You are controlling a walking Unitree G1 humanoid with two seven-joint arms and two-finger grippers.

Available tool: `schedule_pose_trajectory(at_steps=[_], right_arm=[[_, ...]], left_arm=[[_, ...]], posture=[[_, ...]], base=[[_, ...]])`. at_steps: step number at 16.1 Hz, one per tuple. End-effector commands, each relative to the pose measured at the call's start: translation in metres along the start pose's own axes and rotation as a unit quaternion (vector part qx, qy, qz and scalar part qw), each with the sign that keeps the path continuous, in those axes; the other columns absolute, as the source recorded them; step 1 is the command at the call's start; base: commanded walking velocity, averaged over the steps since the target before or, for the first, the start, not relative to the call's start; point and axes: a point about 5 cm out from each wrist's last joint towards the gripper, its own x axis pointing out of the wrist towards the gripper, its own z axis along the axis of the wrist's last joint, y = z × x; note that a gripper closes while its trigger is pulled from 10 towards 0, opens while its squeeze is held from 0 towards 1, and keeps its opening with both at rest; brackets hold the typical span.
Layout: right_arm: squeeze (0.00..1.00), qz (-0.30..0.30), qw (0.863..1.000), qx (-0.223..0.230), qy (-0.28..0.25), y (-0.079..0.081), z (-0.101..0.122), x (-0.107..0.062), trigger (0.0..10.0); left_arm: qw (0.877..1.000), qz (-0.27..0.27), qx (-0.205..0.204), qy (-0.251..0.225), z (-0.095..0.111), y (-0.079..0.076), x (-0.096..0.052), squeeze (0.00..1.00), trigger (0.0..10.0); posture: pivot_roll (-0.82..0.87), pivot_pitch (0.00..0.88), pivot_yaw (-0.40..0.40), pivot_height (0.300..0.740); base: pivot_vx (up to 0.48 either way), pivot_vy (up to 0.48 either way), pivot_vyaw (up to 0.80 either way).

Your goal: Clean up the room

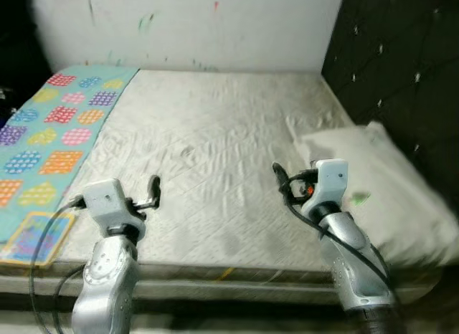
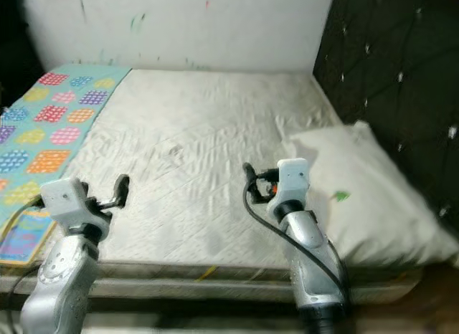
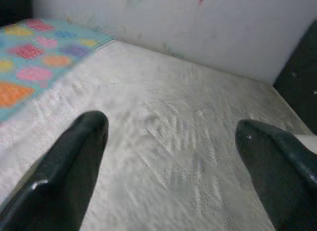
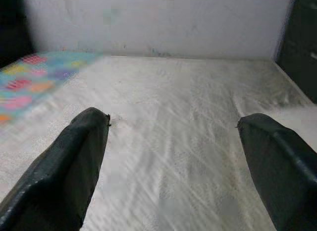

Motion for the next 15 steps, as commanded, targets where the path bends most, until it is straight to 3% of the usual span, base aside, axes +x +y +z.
schedule_pose_trajectory(at_steps=[1, 6, 10, 15], right_arm=[[0.00, 0.005, 1.000, 0.002, -0.017, 0.0037, 0.0083, 0.0026, 10.0], [0.00, 0.005, 1.000, -0.006, -0.017, 0.0041, 0.0078, 0.0025, 10.0], [0.00, 0.006, 1.000, -0.003, -0.017, 0.0041, 0.0072, 0.0020, 10.0], [0.00, 0.009, 1.000, 0.001, -0.018, 0.0078, 0.0075, 0.0027, 10.0]], left_arm=[[1.000, 0.003, 0.006, -0.003, 0.0036, 0.0043, 0.0008, 0.00, 10.0], [1.000, 0.002, 0.004, -0.002, 0.0030, 0.0043, 0.0005, 0.00, 10.0], [1.000, -0.015, -0.004, -0.019, 0.0060, 0.0011, -0.0013, 0.00, 10.0], [0.999, -0.028, -0.002, -0.024, 0.0085, 0.0004, -0.0025, 0.00, 10.0]], posture=[[-0.03, 0.013, -0.001, 0.740], [-0.03, 0.016, -0.002, 0.740], [-0.03, 0.016, -0.002, 0.740], [-0.02, 0.016, 0.002, 0.740]], base=[[0.000, 0.458, 0.00], [0.000, 0.461, 0.00], [0.000, 0.000, 0.00], [0.367, 0.000, 0.00]])
